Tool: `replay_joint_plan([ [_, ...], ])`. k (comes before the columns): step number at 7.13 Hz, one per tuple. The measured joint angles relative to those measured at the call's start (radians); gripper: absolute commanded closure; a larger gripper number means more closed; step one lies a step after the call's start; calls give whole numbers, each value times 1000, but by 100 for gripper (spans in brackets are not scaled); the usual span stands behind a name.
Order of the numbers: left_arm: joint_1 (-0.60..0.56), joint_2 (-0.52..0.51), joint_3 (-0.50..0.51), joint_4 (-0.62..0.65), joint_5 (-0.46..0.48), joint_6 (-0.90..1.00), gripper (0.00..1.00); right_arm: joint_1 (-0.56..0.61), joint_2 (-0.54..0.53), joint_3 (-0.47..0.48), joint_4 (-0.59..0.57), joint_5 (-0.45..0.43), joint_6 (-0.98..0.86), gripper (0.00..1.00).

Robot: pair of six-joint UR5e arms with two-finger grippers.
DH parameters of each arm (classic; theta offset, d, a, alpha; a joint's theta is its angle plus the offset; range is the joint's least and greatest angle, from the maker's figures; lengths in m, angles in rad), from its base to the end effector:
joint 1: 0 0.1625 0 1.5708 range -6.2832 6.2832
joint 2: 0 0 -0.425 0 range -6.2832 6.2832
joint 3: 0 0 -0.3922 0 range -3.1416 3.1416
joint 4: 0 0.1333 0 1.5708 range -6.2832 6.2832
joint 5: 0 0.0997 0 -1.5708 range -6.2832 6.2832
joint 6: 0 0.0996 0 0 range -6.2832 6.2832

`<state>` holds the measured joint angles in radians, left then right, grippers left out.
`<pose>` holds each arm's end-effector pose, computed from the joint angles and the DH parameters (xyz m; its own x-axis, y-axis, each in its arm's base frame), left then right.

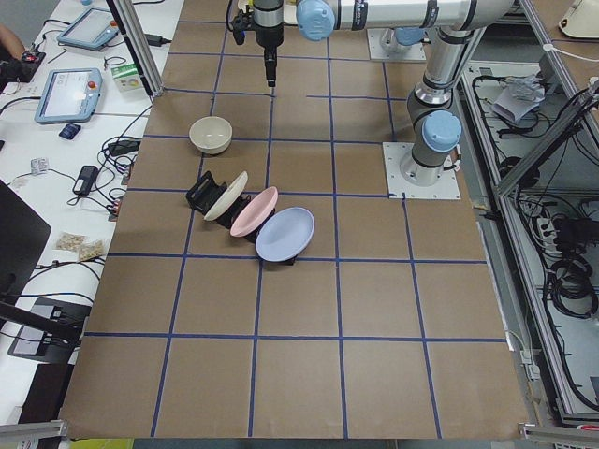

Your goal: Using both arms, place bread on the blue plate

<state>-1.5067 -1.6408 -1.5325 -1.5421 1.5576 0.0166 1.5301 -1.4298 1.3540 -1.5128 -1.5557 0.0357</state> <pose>-0.1010 -0.5287 0.4741 -0.9988 -0.0475 0.0132 -0.0475 0.9989 0.0028 0.1122 -0.5573 0.5152 -0.9970 0.0760 -0.0157 0.0763 0.9969 -0.0172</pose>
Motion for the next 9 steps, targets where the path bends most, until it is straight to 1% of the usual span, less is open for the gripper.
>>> replay_joint_plan([
  [2,0,-3,0,0,0,-1,0,-74,0,29,3,-10,-71,0],
  [4,0,-10,2,2,1,-2,0,-220,-1,86,-9,-19,-246,0],
  [6,0,15,0,-12,26,-5,0,-389,3,153,-31,-55,-436,0],
  [7,0,22,-1,-11,35,4,0,-486,4,218,-101,-66,-549,0],
  [8,7,24,-1,-5,39,11,0,-575,9,297,-212,-71,-677,0],
  [9,39,20,-1,2,40,17,0,-654,20,379,-342,-70,-784,0],
])
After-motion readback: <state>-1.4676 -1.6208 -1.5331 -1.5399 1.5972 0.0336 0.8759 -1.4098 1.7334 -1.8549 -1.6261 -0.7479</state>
